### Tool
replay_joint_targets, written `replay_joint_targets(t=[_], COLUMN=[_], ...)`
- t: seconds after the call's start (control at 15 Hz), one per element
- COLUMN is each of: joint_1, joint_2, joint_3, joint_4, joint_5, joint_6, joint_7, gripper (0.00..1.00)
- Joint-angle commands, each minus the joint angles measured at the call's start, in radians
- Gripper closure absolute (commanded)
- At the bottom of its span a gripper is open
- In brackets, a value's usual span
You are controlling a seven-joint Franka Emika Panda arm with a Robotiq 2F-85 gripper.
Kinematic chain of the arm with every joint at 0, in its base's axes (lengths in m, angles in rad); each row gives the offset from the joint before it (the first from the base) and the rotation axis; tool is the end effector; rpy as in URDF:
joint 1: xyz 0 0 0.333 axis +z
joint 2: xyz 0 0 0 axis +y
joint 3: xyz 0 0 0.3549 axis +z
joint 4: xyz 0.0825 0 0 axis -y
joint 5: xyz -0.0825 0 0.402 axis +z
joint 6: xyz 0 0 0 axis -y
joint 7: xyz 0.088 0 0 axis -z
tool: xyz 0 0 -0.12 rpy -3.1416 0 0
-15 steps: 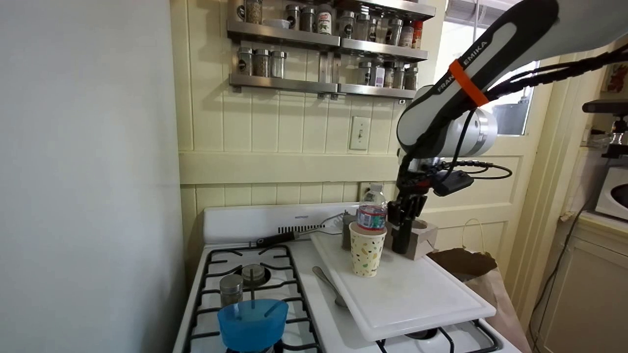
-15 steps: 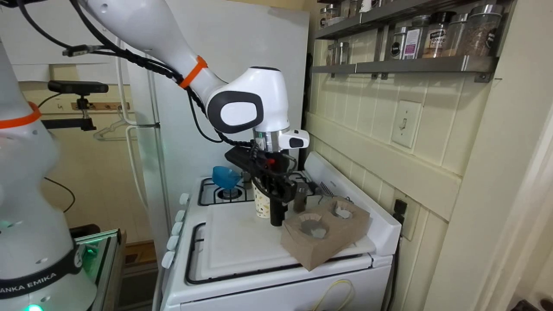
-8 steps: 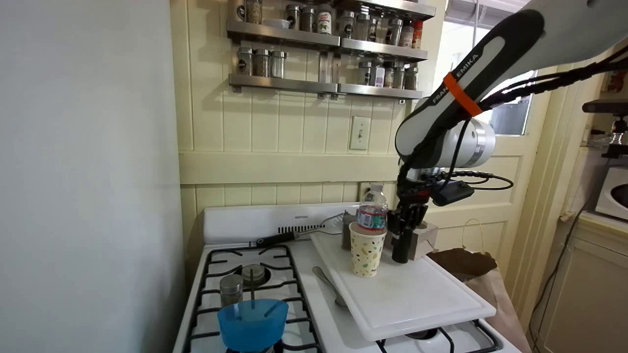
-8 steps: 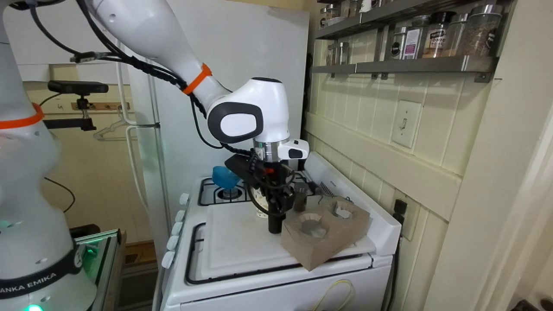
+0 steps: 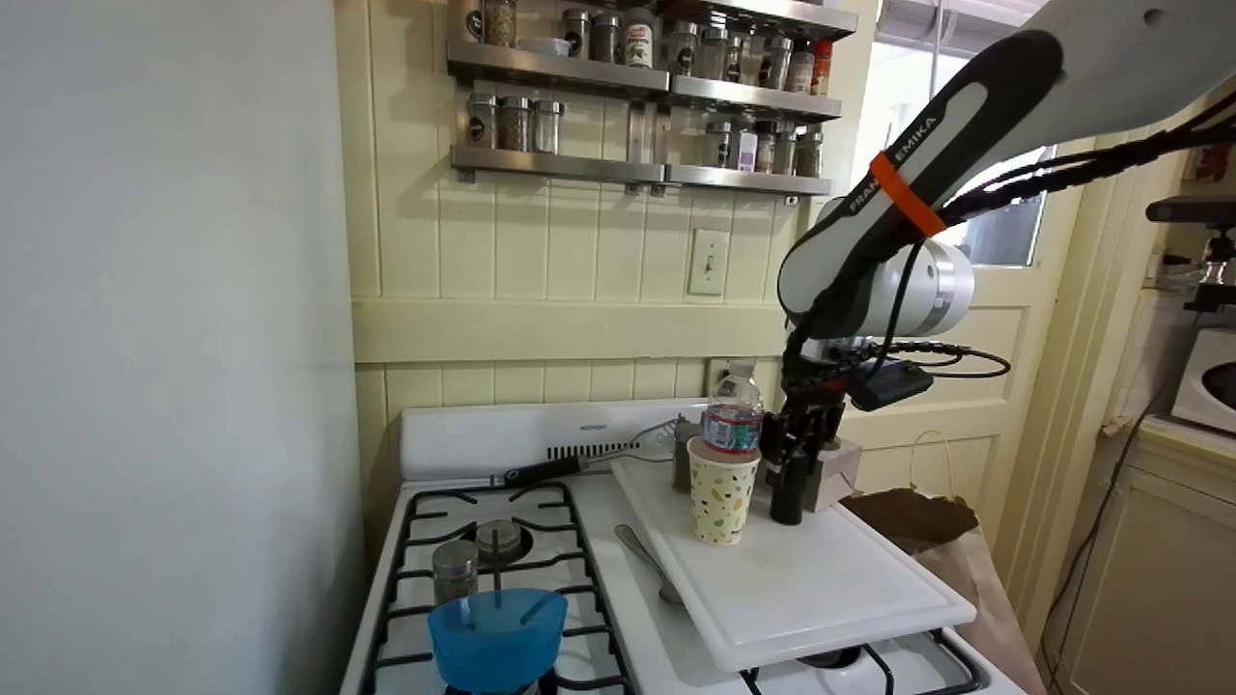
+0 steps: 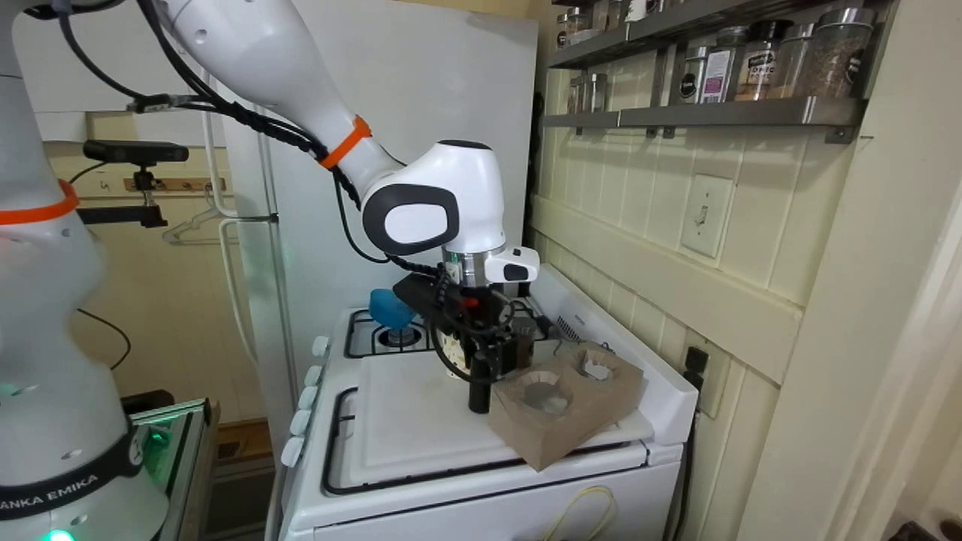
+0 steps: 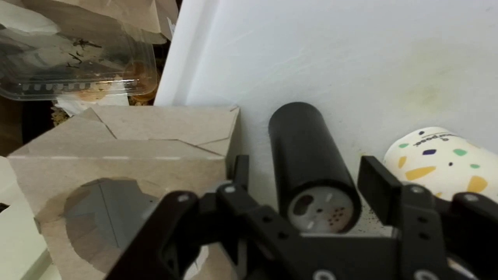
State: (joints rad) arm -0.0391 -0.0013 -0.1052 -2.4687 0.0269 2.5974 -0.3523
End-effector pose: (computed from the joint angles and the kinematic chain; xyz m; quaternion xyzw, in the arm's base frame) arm 0.4950 -0.0723 0.3179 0.9936 0.0926 0.0649 0.0084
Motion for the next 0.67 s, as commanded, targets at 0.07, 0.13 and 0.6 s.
replay_joint_targets(t=[0.07,0.13,0.6], joint_1=[-0.012,-0.013,-0.003], joint_2=[-0.011,-0.024,-0.123], joint_3=[0.013,0.012,0.002], joint_4=[-0.014,-0.021,-0.061], joint_5=[-0.002,0.002,0.109], joint_6=[0.015,0.019,0.031], joint_7=[-0.001,-0.010,-0.133], gripper=[0.00,0.00,0.00])
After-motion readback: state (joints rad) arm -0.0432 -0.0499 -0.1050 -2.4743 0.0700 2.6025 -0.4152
